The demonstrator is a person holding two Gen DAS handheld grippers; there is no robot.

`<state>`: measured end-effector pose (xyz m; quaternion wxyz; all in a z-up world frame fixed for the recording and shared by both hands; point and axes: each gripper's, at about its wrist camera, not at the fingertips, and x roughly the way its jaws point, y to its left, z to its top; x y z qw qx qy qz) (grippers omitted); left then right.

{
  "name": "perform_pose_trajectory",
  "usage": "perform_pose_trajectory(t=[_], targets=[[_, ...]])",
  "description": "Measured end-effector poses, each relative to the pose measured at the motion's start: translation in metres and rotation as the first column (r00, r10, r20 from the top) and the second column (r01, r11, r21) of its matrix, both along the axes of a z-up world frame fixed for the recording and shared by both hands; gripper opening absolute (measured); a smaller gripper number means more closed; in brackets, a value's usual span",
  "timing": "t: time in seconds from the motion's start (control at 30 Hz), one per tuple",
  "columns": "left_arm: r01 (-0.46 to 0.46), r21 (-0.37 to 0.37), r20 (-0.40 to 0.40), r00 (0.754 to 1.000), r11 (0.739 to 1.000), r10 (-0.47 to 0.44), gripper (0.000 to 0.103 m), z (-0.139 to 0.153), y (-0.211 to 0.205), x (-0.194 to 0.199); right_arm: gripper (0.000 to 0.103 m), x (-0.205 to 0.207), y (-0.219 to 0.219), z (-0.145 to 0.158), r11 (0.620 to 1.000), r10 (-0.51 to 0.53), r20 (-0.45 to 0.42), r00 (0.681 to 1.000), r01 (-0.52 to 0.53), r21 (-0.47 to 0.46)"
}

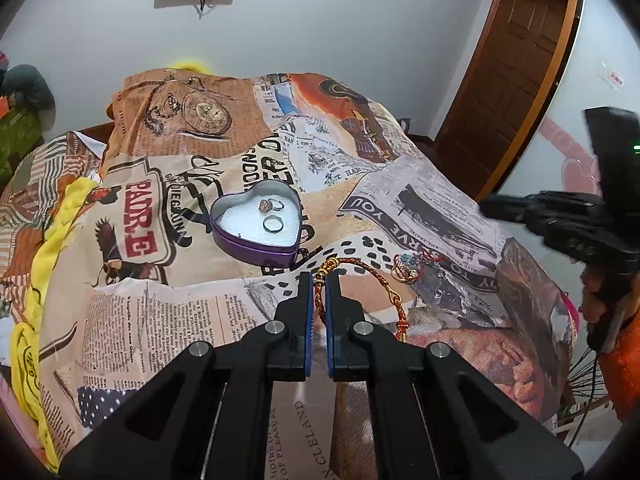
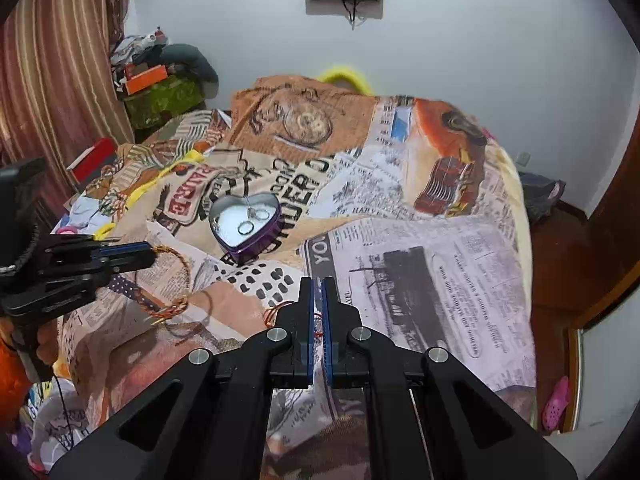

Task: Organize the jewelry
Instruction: 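Hold the gold bracelet with the left tool while the right tool picks at red cord jewelry, then carry the gold bracelet and red cord piece over the heart tin and release both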

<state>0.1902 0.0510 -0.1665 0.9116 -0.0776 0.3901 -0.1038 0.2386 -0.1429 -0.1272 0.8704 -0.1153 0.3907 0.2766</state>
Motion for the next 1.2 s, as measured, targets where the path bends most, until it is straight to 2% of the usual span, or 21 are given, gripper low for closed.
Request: perform_pose_trajectory(t=[0.03, 0.1, 0.13, 0.17, 0.33, 0.5, 0.57, 0.67, 0.87, 1.2], targets=[[-0.001, 0.002, -0.003, 1.000, 1.000, 0.001, 0.003, -0.001, 0.000, 0.000, 0.007, 0.005, 0.003, -0.007, 1.000, 0.000, -0.023, 1.000, 0.000, -0.013], [-0.003, 0.006, -0.012, 1.000, 1.000, 0.003, 0.003, -0.004, 0.001, 0.001, 0.020, 0.012, 0.007, -0.021, 0.999, 0.005, -0.083, 0.997, -0.008, -0.033], [-0.004, 0.007, -0.014, 1.000, 1.000, 0.004, 0.003, -0.005, 0.002, 0.001, 0.033, 0.015, 0.009, -0.028, 0.999, 0.010, -0.114, 0.993, -0.014, -0.039], [-0.006, 0.007, -0.018, 1.000, 1.000, 0.006, 0.003, -0.006, 0.003, 0.002, 0.036, 0.018, 0.011, -0.036, 0.999, 0.011, -0.133, 0.991, -0.017, -0.045], [-0.009, 0.007, -0.030, 1.000, 1.000, 0.010, 0.003, -0.010, 0.004, 0.008, 0.035, 0.026, 0.017, -0.059, 0.996, 0.007, -0.159, 0.987, -0.021, -0.088], [-0.004, 0.006, -0.036, 0.999, 1.000, 0.004, 0.003, -0.013, 0.001, 0.011, 0.020, 0.036, 0.013, -0.073, 0.998, 0.007, -0.240, 0.971, -0.020, -0.053], [-0.002, 0.006, -0.040, 0.999, 1.000, 0.002, 0.003, -0.014, 0.000, 0.012, 0.007, 0.036, 0.013, -0.073, 0.998, 0.017, -0.245, 0.969, -0.030, -0.049], [0.000, 0.007, -0.041, 0.999, 1.000, 0.000, 0.003, -0.015, -0.002, 0.015, 0.007, 0.038, 0.012, -0.071, 0.999, 0.034, -0.269, 0.963, -0.040, -0.016], [-0.005, 0.009, -0.021, 1.000, 1.000, 0.005, 0.003, -0.007, -0.003, 0.015, 0.007, 0.039, 0.012, -0.045, 0.999, 0.035, -0.220, 0.975, -0.028, 0.034], [-0.036, 0.028, 0.030, 0.999, 0.999, 0.035, 0.003, 0.016, 0.008, 0.024, 0.007, 0.034, 0.032, 0.011, 0.996, 0.063, -0.084, 0.994, -0.056, 0.075]])
